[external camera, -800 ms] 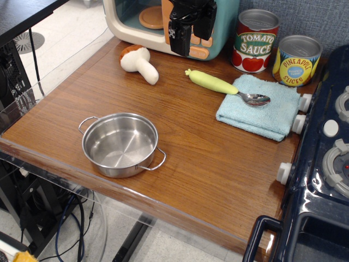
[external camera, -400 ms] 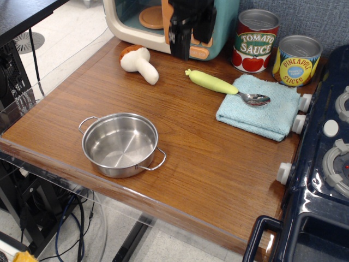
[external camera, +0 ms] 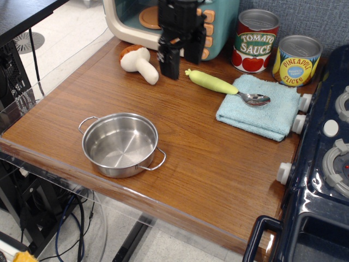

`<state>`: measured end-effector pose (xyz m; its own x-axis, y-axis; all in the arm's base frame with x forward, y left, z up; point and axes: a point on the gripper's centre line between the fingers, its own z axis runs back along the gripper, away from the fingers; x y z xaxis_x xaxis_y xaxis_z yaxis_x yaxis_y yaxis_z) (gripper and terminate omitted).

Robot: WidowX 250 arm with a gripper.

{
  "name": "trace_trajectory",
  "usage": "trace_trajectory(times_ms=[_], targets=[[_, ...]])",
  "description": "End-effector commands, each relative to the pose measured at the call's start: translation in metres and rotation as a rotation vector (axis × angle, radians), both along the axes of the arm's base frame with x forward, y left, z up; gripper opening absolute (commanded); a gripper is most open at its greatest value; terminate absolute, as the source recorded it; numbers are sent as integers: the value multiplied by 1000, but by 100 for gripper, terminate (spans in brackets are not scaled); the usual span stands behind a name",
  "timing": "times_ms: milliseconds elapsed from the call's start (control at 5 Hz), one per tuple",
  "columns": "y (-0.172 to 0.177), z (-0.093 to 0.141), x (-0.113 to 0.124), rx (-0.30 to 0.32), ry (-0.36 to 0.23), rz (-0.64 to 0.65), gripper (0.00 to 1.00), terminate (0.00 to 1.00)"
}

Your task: Move the pot so that it is in front of the light blue towel.

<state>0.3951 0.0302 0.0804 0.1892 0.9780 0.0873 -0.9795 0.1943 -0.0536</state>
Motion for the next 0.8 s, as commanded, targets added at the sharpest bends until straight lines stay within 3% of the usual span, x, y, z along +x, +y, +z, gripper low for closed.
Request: trace_trajectory(times_ms=[0, 200, 400, 600], targets=[[10, 36, -52, 66, -121, -210, 100, 0], [10, 35, -75, 85, -116, -307, 100, 0], [27, 17, -98, 123, -88, -401, 100, 0], [49, 2, -112, 154, -28, -458, 100, 0]])
